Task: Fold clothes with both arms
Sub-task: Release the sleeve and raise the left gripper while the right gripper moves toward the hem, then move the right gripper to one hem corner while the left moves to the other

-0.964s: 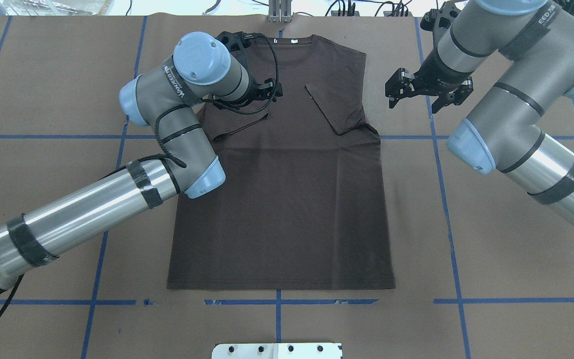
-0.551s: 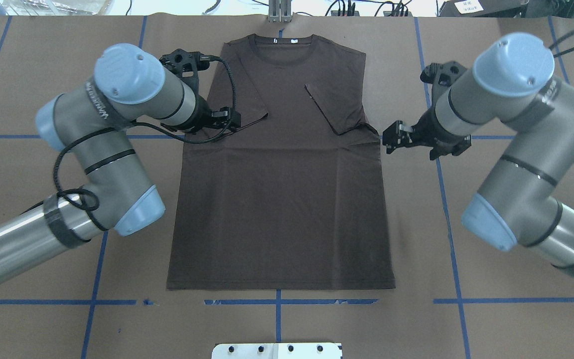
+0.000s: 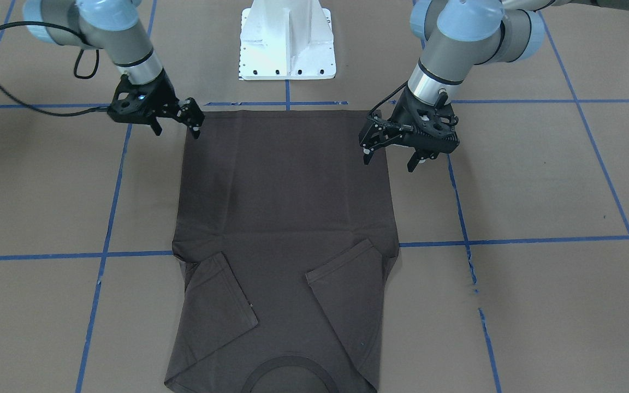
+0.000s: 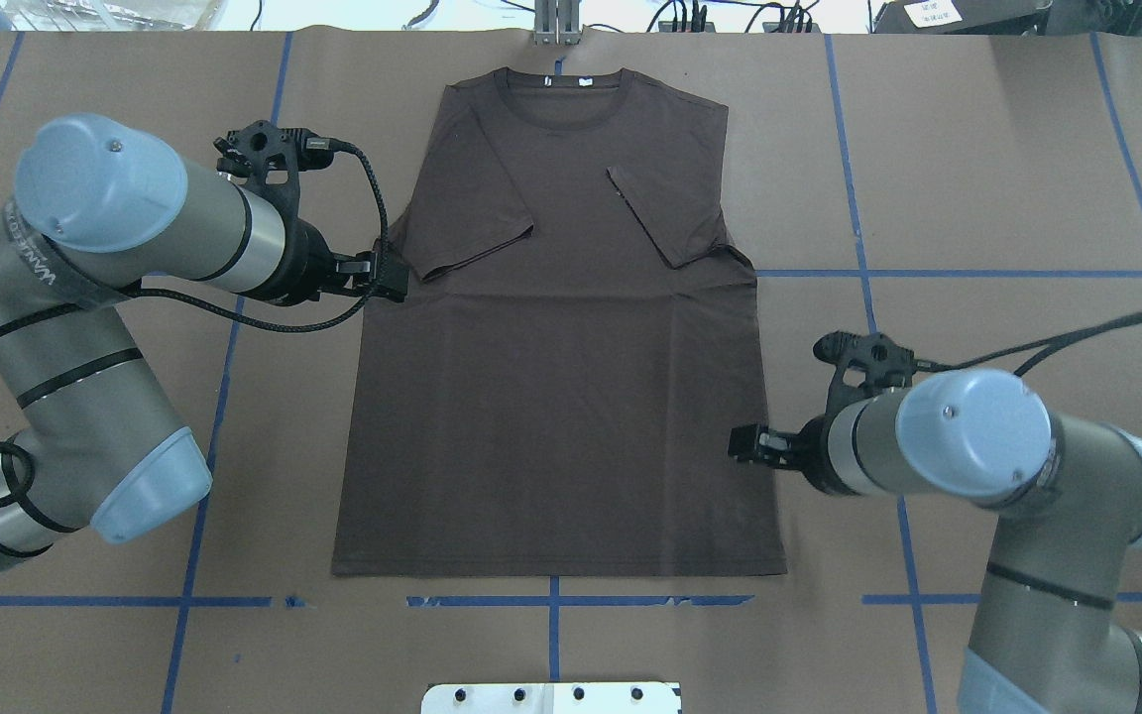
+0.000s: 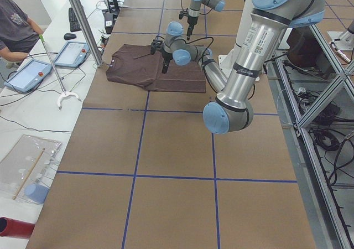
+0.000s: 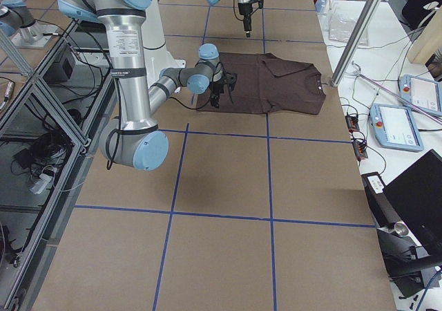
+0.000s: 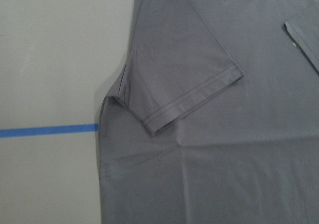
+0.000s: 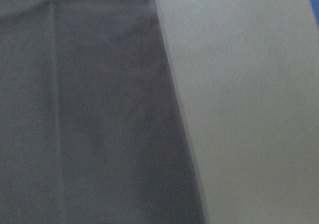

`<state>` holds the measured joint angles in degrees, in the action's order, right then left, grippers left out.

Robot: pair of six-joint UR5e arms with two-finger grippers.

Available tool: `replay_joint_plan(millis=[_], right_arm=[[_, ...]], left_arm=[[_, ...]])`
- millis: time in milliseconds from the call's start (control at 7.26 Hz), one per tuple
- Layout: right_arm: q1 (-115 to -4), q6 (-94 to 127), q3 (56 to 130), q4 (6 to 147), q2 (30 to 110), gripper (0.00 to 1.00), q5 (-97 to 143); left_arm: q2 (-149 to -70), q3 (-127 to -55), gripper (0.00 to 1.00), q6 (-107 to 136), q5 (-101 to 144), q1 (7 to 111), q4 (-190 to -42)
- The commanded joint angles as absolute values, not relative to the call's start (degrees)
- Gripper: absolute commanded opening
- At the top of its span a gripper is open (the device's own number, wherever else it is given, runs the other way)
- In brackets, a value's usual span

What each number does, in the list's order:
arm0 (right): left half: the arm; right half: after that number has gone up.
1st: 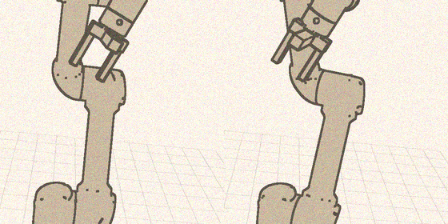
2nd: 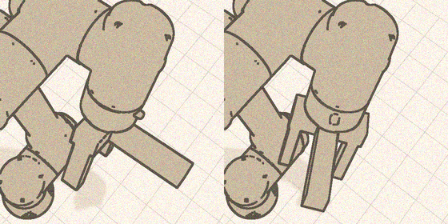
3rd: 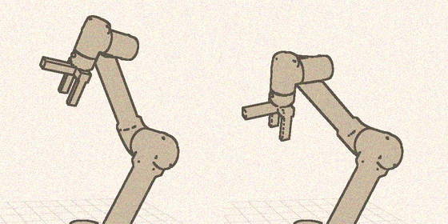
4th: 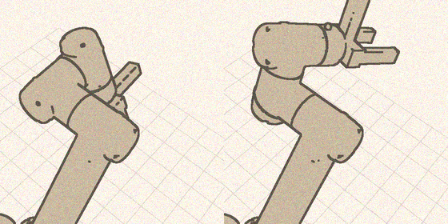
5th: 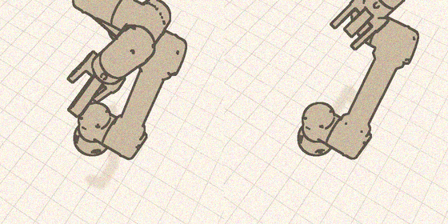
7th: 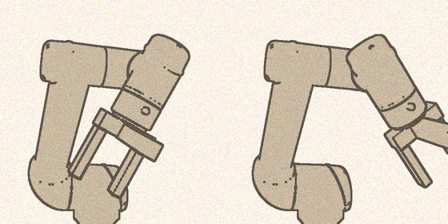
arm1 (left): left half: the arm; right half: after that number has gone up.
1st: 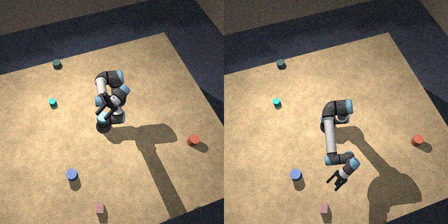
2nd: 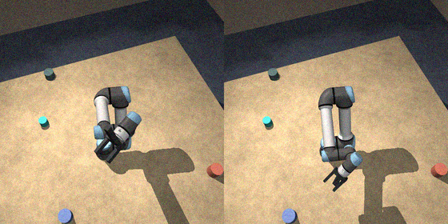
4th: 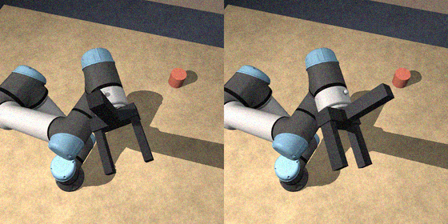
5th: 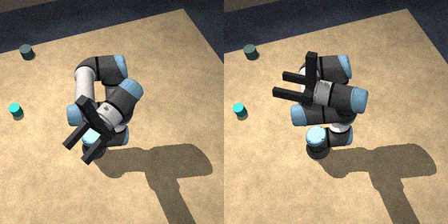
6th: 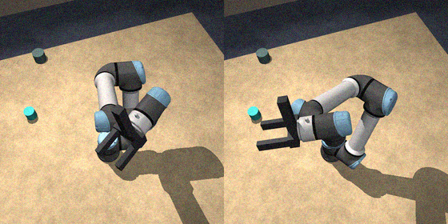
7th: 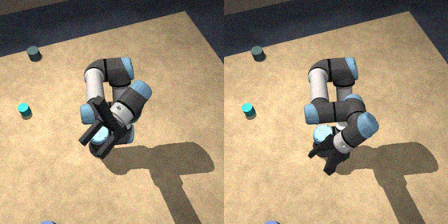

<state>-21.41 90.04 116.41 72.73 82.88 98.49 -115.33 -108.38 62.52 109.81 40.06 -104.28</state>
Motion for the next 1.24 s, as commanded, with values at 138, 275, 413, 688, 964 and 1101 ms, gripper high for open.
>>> replay_joint_plan(millis=[138, 275, 413, 688, 964, 1101], right_arm=[[-12.5, 97.6, 115.6, 68.2, 86.0, 1.00, 92.0], [-12.4, 97.6, 115.0, 68.1, 85.8, 1.00, 92.4], [-12.4, 97.6, 114.8, 68.2, 86.0, 1.00, 92.5], [-12.4, 97.6, 114.5, 68.2, 86.0, 0.99, 92.8], [-12.4, 97.6, 114.3, 68.2, 85.9, 0.51, 94.1], [-12.6, 97.5, 114.3, 68.3, 86.0, 0.30, 94.4]], left_arm=[[-115.6, -109.4, 1.00, 62.5, 109.5, 40.0, -104.3], [-115.6, -109.4, 1.00, 62.5, 109.5, 40.0, -104.3], [-115.6, -109.5, 1.00, 62.5, 109.5, 40.0, -104.3], [-115.6, -109.4, 1.00, 62.4, 109.4, 40.0, -104.3], [-115.6, -109.4, 1.00, 62.4, 109.4, 40.0, -104.3], [-115.6, -109.4, 1.00, 62.4, 109.3, 40.0, -104.3]])
